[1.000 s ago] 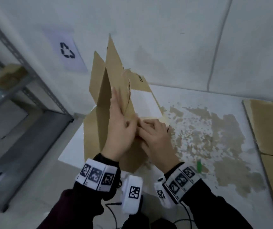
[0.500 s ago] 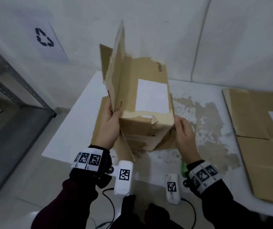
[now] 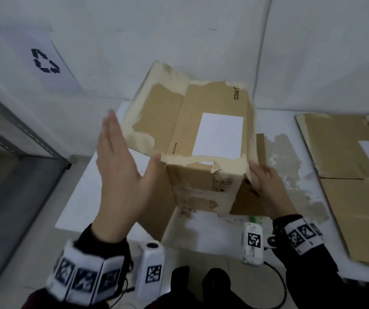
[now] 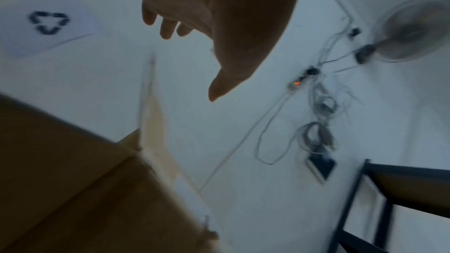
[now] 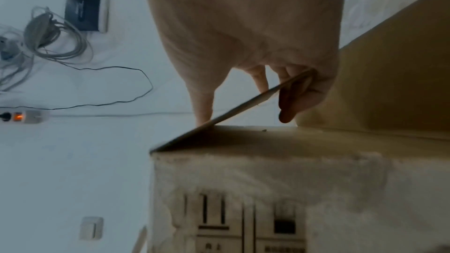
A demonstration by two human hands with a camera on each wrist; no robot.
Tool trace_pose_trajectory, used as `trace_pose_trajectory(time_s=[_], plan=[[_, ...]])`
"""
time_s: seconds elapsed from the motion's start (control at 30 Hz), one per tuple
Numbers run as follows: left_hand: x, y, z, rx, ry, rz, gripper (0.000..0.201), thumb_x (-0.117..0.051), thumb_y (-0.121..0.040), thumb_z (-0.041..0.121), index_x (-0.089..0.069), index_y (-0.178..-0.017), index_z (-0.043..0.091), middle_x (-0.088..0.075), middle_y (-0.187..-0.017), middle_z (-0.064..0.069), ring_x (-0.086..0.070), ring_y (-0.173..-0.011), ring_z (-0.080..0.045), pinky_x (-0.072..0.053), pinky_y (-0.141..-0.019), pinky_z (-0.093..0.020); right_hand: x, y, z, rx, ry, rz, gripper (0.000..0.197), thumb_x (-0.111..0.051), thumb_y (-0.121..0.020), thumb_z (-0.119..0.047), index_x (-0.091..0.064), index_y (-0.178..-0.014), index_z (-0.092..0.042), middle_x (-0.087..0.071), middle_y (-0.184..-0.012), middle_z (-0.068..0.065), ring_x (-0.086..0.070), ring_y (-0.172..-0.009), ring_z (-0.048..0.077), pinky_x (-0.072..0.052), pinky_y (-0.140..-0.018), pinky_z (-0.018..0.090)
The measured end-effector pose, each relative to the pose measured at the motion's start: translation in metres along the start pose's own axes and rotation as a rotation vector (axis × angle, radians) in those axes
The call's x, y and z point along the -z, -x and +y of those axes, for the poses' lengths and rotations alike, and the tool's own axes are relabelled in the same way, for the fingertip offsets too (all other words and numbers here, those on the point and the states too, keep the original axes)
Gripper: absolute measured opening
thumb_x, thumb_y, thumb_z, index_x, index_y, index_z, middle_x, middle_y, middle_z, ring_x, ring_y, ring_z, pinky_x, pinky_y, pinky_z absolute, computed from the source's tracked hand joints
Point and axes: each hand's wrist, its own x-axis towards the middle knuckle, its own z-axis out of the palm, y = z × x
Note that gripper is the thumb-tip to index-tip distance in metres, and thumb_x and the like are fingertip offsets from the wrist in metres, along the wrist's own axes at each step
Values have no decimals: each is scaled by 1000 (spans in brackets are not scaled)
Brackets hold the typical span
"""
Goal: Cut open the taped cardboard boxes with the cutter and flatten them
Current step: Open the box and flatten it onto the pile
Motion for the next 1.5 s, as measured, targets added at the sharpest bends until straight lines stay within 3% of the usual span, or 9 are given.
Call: trace_pose_trajectory(time_s=[0.13, 0.27, 0.5, 0.67, 0.8, 0.93, 1.07, 1.2, 1.5], plan=[[-4, 8, 49, -209, -21, -298, 66, -48, -90, 45, -30, -148, 19, -31, -152, -2, -22, -142, -15, -19, -117, -32, 26, 9, -18, 187, -97, 161, 52, -60, -90, -13, -38, -136, -14, -57, -121, 10, -60, -101, 19, -56, -76, 28], [-75, 13, 74, -307, -248, -501, 80, -45, -93, 54, -5, -153, 18, -5, -161, -4, 1, -148, -17, -5, -121, -40, 33, 25, -55, 369, -183, 173, 32, -53, -92, -9, -51, -122, -21, -64, -113, -2, -62, -108, 17, -52, -93, 36], [-144, -2, 50, -376, -337, -324, 53, -34, -93, 48, -57, -126, 12, -57, -131, -8, -50, -122, -28, -37, -93, -43, 4, 50, -97, 572, -139, -50, 35, -33, -99, -39, -54, -120, -21, -64, -115, -4, -61, -106, 11, -52, -89, 32], [-144, -18, 39, -381, -161, -263, 48, -26, -96, 35, -64, -110, 9, -60, -125, -8, -48, -120, -27, -32, -93, -44, -37, 11, -72, 309, 10, -153, 33, -32, -101, -17, -45, -132, -15, -52, -134, 6, -54, -116, 13, -44, -101, 33], [-137, -34, 25, -411, -175, -334, 54, -20, -97, 40, -57, -126, 15, -52, -136, -8, -42, -127, -26, -29, -97, -44, -68, -4, -52, 296, 169, -250, 31, -32, -101, -19, -36, -131, -13, -55, -117, -3, -57, -90, -14, -46, -81, 9], [-129, -48, 4, -422, -228, -400, 62, -11, -97, 51, -50, -136, 21, -48, -141, -6, -39, -130, -24, -27, -100, -43, -91, -19, -46, 331, 322, -160, 23, -37, -99, -13, -51, -118, -13, -57, -113, 3, -58, -93, -6, -44, -96, 37], [-120, -58, -13, -410, -210, -416, 72, 1, -95, 50, -55, -131, 21, -53, -136, -6, -44, -126, -23, -33, -98, -43, -109, -18, -45, 375, 253, 21, 31, -35, -100, -8, -47, -128, -8, -53, -108, -5, -55, -81, -17, -41, -69, 2], [-108, -68, -26, -423, -89, -412, 73, -1, -95, 50, -52, -134, 16, -41, -148, -4, -30, -138, -21, -19, -110, -43, -97, -8, -29, 417, 265, 230, 32, -45, -98, -18, -49, -128, -6, -55, -123, 12, -53, -112, 19, -42, -96, 27], [-119, -85, -45, -448, -102, -397, 49, -25, -102, 45, -40, -144, 25, -30, -155, 0, -19, -145, -16, -4, -116, -43, -76, 88, 22, 623, 342, 108, 30, -65, -87, -26, -45, -70, -12, -49, -72, 13, -47, -68, 21, -40, -59, 37]])
